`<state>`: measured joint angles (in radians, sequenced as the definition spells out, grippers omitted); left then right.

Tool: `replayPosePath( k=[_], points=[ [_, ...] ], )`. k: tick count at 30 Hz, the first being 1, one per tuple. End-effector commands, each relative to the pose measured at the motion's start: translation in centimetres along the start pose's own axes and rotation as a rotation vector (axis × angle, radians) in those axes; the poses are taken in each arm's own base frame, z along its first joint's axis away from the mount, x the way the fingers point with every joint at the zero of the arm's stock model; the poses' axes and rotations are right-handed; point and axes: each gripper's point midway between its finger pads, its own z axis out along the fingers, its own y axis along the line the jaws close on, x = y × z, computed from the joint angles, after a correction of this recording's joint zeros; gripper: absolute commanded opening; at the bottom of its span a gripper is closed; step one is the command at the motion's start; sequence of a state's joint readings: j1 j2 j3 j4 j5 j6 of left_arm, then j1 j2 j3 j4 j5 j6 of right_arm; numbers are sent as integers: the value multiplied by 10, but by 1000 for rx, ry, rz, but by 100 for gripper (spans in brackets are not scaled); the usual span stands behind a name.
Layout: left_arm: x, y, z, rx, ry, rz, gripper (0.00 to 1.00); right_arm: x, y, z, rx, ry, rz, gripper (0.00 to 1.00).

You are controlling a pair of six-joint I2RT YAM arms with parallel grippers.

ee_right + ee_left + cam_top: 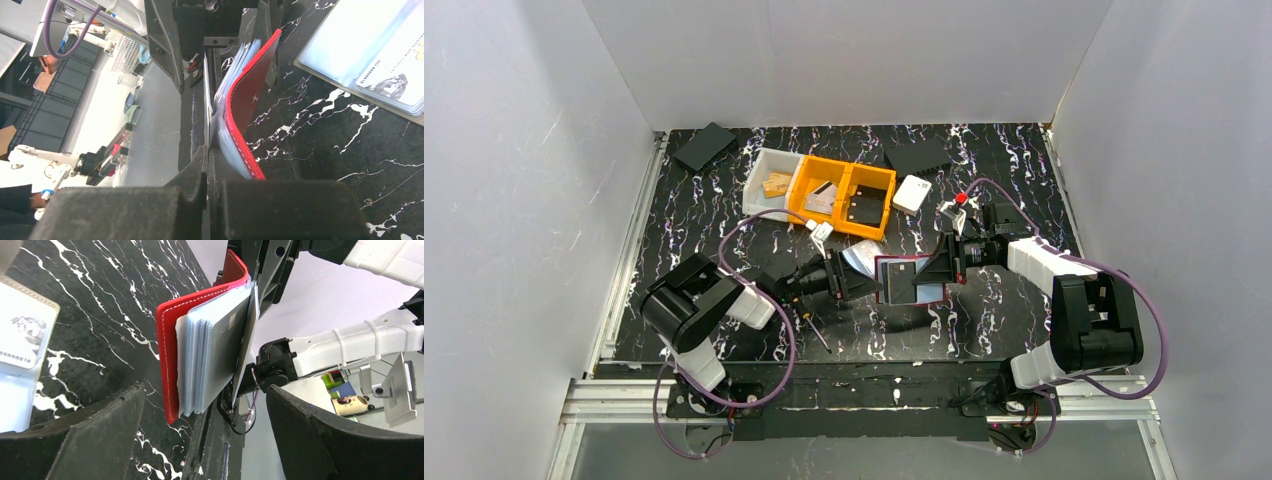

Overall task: Take the credit cards out of the card holder
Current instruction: Remove the credit card from the card holder.

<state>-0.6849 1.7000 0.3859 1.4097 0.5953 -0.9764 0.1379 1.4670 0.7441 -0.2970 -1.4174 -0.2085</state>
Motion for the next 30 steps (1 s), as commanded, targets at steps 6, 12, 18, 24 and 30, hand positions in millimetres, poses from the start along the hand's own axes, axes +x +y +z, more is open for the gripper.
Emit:
replayPosePath(
  k=[6,12,18,24,30],
  points=[
    [5,-10,26,105,94,3,70,-12,18,0,-64,-12,-55,1],
    [5,-17,31,141,123,-5,53,-13,19,0,-66,-13,-55,1],
    [3,-32,27,177,129,-3,51,-13,17,0,-62,-11,-47,1],
    [5,-39,18,185,132,-8,58,-13,17,0,-60,-11,-49,1],
    [3,-40,12,184,124,-15,55,-13,17,0,-59,-12,-49,1]
  ],
)
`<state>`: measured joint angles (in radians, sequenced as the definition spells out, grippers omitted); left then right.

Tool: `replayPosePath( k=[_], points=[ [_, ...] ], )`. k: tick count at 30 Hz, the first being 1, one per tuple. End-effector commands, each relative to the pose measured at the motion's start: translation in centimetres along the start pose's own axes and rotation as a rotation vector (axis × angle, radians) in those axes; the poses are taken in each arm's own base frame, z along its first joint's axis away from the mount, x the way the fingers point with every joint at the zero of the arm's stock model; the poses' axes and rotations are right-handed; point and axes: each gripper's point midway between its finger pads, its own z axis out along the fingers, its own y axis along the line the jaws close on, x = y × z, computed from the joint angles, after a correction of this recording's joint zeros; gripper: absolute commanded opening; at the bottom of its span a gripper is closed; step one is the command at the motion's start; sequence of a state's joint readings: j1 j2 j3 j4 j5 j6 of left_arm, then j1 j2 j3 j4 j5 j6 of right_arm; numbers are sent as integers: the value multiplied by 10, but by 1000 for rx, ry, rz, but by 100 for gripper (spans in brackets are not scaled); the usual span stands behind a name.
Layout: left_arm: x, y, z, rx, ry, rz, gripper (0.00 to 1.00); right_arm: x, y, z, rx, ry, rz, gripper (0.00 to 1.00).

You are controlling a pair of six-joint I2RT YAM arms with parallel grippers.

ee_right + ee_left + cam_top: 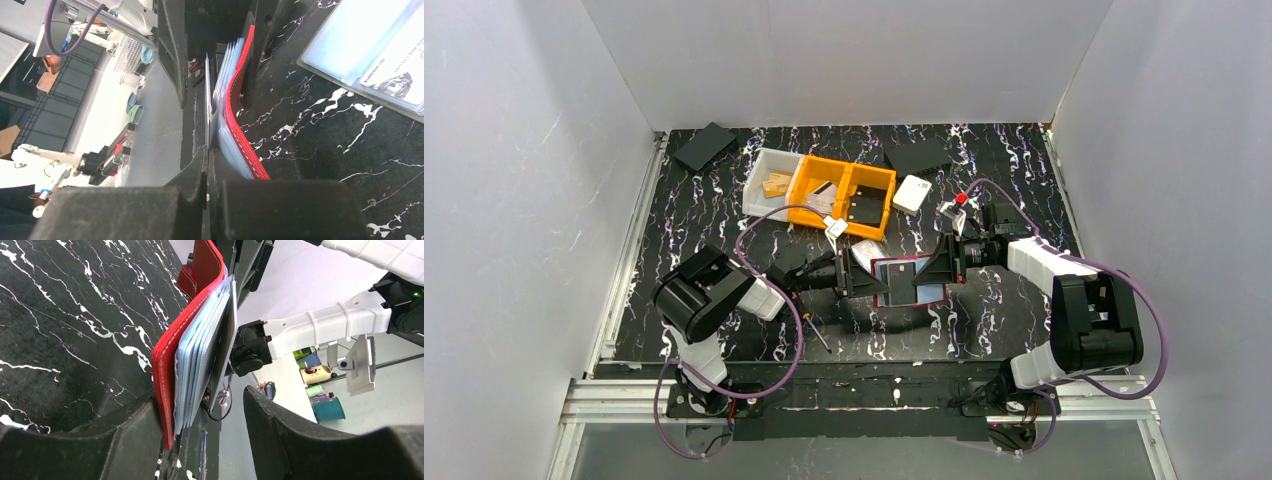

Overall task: Take the credit cards out of the card holder
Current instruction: Remove the credit card from the card holder.

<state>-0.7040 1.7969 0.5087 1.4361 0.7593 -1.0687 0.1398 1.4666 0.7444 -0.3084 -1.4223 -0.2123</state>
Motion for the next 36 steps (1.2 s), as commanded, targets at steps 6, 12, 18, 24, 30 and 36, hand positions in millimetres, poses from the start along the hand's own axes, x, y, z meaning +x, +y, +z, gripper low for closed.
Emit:
replayPosePath(
  k=[6,12,18,24,30,36],
  points=[
    [-6,-23,-5,67,10,41,41,-14,15,0,-53,-14,-57,1],
    [-7,-21,0,75,28,15,19,-13,15,0,-50,-12,-56,1],
    [-7,-23,-1,79,28,26,0,-13,14,0,-45,-12,-53,1],
    [-7,-25,-16,61,-12,55,0,-14,13,-1,-43,-15,-49,1],
    [-7,-30,-28,59,-34,83,0,-14,13,-1,-47,-17,-48,1],
    [-10,-32,-30,60,-42,90,0,-14,13,-2,-53,-21,-43,1]
  ],
)
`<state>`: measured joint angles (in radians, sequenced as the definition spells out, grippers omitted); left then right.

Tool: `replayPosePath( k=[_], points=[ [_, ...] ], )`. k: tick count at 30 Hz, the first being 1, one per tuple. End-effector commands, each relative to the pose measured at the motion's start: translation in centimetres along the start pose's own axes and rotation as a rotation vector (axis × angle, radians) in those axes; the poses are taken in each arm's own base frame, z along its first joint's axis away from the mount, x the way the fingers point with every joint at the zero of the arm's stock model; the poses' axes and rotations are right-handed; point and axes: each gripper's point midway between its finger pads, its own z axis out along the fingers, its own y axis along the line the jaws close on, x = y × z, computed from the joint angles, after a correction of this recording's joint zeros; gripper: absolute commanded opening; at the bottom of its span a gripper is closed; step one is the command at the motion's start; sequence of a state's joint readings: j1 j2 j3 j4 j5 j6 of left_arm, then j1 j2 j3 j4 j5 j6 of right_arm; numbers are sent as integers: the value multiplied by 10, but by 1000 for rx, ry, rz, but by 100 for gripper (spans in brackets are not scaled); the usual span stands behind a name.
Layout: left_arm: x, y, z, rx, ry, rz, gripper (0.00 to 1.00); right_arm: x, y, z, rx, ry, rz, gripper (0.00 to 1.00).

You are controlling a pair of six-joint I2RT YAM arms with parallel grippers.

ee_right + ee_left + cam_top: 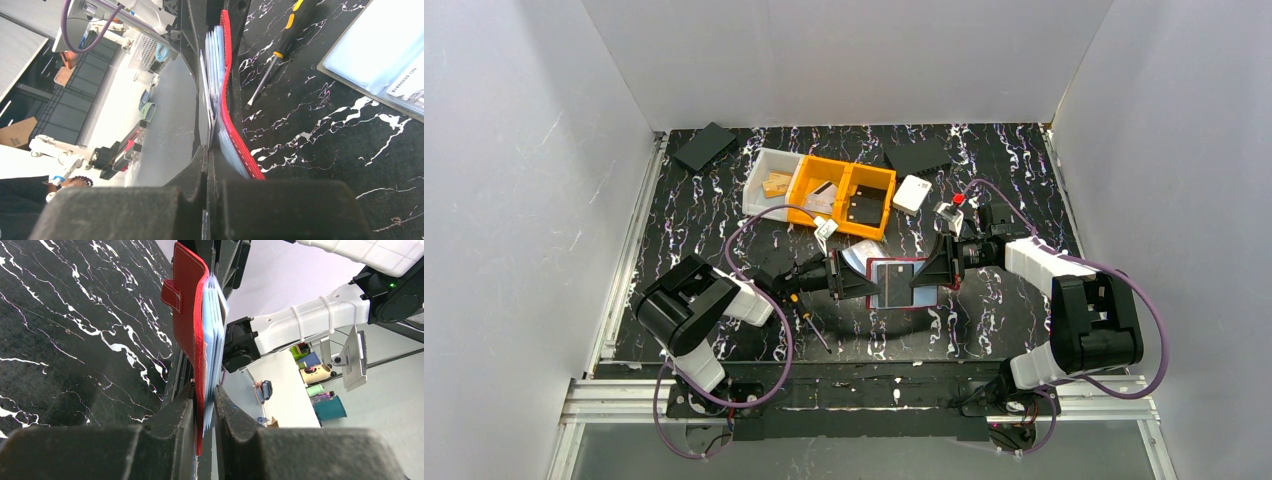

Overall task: Take the credit cards out of the card holder
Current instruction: Remove the credit card from the card holder.

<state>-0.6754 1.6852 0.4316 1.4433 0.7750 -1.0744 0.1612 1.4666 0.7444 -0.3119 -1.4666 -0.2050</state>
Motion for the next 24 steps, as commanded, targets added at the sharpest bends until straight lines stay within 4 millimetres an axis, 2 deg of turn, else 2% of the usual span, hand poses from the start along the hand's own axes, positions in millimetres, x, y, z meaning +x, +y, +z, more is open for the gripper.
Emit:
replayPosePath(
  k=[1,8,19,24],
  points=[
    [-8,-13,-10,41,-15,65,0,-16,3,-7,4,-27,-53,1],
    [-9,-12,-12,34,-24,58,0,-16,5,-8,4,-31,-52,1],
    [-24,-9,-15,19,-68,43,0,-8,10,0,-18,-4,-63,1],
    [-22,-8,-15,19,-60,31,0,-10,11,1,-20,-1,-68,1]
  ],
)
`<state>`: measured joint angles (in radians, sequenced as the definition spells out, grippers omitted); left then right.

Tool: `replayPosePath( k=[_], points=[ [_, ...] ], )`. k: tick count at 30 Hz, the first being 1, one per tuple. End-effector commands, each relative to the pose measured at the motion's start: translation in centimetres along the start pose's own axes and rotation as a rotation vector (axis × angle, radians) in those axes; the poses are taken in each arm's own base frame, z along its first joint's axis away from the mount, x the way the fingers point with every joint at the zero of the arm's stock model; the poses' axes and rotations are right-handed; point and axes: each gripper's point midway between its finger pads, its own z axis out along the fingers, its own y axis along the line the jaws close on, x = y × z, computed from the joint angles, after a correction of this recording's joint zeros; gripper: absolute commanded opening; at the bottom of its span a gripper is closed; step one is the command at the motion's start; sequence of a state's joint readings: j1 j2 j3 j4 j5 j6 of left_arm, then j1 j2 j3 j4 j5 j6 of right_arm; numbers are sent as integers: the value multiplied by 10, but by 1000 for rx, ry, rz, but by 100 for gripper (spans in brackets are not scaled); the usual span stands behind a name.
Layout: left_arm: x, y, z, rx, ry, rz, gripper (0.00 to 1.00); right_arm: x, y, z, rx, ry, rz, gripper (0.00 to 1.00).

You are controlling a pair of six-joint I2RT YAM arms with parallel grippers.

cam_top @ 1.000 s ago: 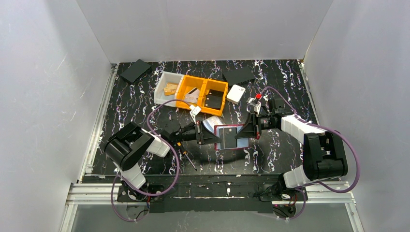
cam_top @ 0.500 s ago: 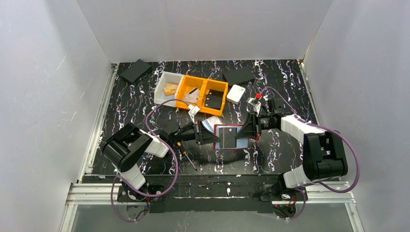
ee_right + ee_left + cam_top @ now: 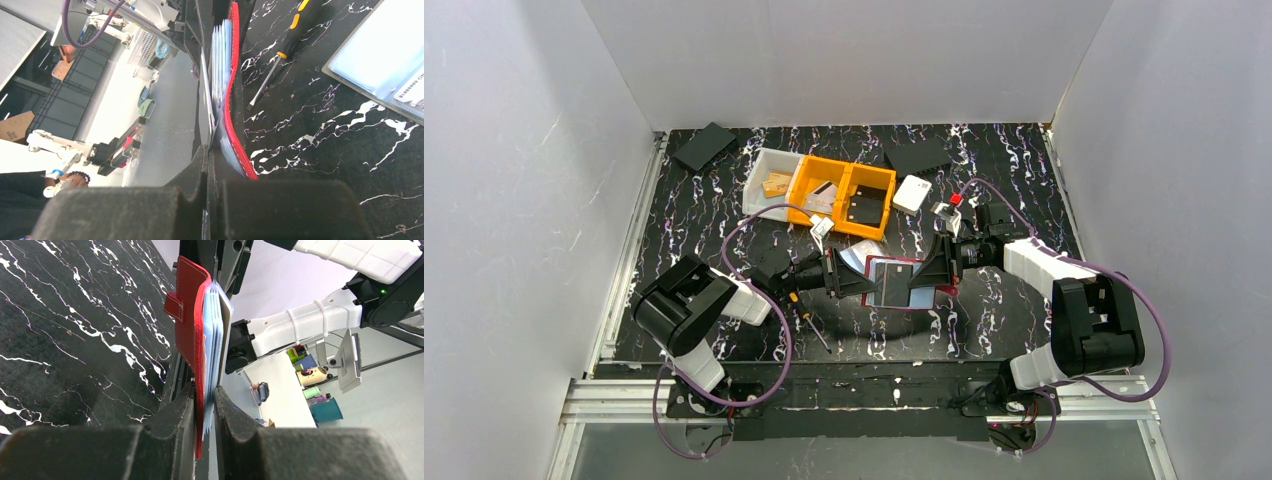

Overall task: Take the credit cards out of the card holder
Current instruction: Remove the credit card from the card holder.

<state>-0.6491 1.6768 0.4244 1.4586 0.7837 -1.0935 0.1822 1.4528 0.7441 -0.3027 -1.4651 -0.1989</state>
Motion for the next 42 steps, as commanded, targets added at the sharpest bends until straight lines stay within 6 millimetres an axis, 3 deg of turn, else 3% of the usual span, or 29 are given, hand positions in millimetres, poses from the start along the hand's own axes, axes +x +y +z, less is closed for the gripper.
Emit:
replayPosePath(
  k=[1,18,42],
  points=[
    [-14,-8,-9,18,-37,37,0,-11,6,-3,-8,-16,-51,1],
    [7,-3,-19,7,15,10,0,-17,-2,-13,21,-50,-36,1],
    [-8,-12,-14,24,-24,18,0,-16,0,-13,19,-49,-27,3]
  ],
)
